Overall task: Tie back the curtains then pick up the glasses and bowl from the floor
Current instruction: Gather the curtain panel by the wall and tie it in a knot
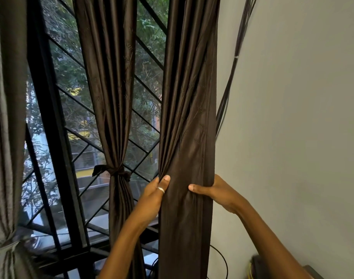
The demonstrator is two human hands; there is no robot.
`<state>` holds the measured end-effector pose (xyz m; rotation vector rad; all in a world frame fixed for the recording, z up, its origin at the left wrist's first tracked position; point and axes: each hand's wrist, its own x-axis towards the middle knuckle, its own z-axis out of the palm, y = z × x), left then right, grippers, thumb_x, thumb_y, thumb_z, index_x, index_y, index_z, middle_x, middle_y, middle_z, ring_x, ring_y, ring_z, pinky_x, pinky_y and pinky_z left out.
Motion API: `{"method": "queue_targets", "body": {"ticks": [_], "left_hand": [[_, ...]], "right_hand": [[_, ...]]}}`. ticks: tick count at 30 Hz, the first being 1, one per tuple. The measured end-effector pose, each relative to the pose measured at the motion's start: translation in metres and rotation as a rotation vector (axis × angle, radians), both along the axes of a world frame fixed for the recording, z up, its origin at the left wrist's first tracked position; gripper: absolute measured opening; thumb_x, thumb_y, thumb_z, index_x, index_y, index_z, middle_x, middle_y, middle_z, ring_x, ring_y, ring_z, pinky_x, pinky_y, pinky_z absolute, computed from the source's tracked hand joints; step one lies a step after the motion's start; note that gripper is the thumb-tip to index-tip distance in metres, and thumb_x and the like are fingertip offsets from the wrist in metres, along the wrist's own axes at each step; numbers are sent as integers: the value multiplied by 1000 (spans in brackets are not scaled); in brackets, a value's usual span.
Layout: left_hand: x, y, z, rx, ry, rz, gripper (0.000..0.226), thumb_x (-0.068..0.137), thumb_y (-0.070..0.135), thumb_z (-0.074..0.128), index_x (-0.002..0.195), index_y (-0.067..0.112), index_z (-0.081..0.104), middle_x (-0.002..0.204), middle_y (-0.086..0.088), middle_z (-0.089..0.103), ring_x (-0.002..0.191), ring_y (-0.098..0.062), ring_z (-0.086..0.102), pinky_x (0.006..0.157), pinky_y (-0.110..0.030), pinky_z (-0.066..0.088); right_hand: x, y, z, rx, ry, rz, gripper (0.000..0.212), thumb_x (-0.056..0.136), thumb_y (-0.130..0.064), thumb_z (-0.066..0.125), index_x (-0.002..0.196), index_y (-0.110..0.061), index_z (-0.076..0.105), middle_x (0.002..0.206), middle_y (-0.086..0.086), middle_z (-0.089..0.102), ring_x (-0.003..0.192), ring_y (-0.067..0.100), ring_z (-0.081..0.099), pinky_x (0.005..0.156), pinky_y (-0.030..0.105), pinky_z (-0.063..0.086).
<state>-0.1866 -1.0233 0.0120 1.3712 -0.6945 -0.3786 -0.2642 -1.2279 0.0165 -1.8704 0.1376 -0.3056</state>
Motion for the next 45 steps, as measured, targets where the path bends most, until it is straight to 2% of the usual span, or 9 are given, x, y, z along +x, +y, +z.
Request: {"method": "queue_targets", "body": {"ticks": [3,6,13,19,23,29,33,38,45], "left_hand": [[1,-5,-12,115,-326,151,35,96,48,50,119,27,65,107,8,73,102,-12,69,89,-34,57],[2,-16,-27,209,-699,406,20,96,44,58,95,27,69,88,8,65,80,-7,65,69,-37,57],[-22,-34,-33,329,-828,736,5,90,21,68,94,18,70,87,6,55,65,-15,57,52,-28,43],[-19,-43,-32,354,-767,698,16,96,26,59,104,19,71,82,4,53,70,-12,54,58,-23,37],[-26,-42,-30,245,-647,543,18,99,26,54,99,22,71,79,10,55,73,-5,56,61,-12,36],[-24,-31,-34,133,-270,186,39,99,23,53,135,36,57,121,13,66,110,-3,63,98,-28,52],[-29,-18,-26,49,-92,63,42,100,7,43,123,35,64,115,11,70,105,0,67,95,-29,55],[-21,-7,-24,52,-259,293,26,99,8,53,111,28,66,94,6,74,86,-6,70,78,-35,60],[6,-2,-44,175,-81,-14,42,92,60,52,131,44,53,130,16,62,117,0,59,102,-25,46]], "right_hand": [[4,7,-7,-220,-51,-234,45,88,-44,72,126,-24,58,107,-11,62,100,11,63,76,13,48],[13,16,-23,-467,-97,-487,40,92,-53,62,109,-17,70,100,0,72,94,21,70,77,34,59],[3,61,-27,-674,-166,-671,39,101,-50,47,94,-17,66,81,-6,46,93,17,58,64,30,48],[5,73,-37,-501,-194,-556,39,104,-50,35,80,-27,56,76,-11,58,92,15,60,67,37,53],[-1,75,-41,-233,-274,-456,45,105,-48,35,74,-32,63,68,-7,64,68,6,65,60,19,47],[-7,69,-47,-44,-277,-351,52,99,-58,33,87,-27,73,83,-1,75,80,5,71,75,25,57],[-9,67,-45,-78,-294,-368,45,87,-64,53,80,-22,70,82,3,74,73,1,69,73,28,57],[-10,71,-40,-36,-237,-340,18,95,-45,58,80,-36,65,81,-16,69,74,-9,67,68,10,52],[-17,66,-36,274,-194,-159,16,99,-26,59,109,-22,70,99,-8,78,95,9,74,76,16,56]]}}
